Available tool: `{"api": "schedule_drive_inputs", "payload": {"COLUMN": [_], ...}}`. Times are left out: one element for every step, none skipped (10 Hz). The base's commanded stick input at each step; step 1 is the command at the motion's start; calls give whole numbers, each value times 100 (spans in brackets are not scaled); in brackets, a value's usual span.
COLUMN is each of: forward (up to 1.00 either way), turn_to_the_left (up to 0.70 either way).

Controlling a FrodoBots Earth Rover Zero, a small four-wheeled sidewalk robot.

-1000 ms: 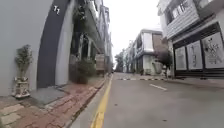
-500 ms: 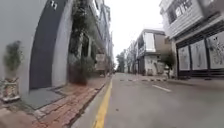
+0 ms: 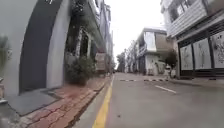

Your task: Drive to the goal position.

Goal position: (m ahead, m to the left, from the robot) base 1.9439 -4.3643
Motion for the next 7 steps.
{"api": "schedule_drive_inputs", "payload": {"forward": [50,50,50,50,50,50,50], "turn_to_the_left": [0,0,0,0,0,0,0]}}
